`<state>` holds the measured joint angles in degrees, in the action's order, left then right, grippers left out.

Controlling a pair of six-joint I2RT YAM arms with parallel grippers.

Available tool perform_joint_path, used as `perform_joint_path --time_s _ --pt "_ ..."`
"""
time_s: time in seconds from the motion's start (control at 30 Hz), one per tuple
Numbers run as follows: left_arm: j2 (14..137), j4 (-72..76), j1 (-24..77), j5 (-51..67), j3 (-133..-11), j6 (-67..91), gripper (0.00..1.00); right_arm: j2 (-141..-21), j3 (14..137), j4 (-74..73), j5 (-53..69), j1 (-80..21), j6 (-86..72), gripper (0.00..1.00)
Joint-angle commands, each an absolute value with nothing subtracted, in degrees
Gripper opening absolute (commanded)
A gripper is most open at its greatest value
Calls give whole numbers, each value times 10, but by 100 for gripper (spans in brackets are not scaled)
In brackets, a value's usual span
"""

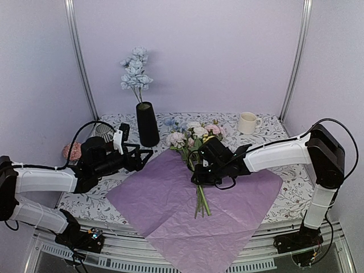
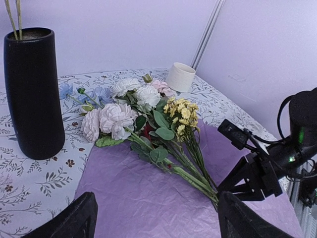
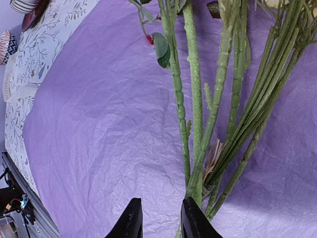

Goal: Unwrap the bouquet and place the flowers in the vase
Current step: Pick up the fake flower from the flattened wrapping paper.

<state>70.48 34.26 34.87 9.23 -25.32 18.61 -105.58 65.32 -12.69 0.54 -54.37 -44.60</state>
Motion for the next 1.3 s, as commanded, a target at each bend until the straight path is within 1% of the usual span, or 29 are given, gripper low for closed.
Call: perform_joint_path --time_s 0.0,0.37,0.4,0.47,0.73,1.27 --pt "686 347 358 83 -250 178 86 -1073 671 -150 -20 -547 -456 28" --pt "683 346 358 80 -251 176 86 -1093 721 -194 -86 -546 -449 26" --pt "684 346 359 81 -250 177 86 -1095 726 -198 -92 -546 -448 23" --pt "684 346 359 80 -251 175 86 -1102 740 -206 -102 -545 -447 21" --pt "685 346 359 82 -250 176 86 -1133 777 -216 -109 -534 -446 20" --pt "684 345 359 84 -251 177 86 -1158 785 -210 -99 -521 -449 20"
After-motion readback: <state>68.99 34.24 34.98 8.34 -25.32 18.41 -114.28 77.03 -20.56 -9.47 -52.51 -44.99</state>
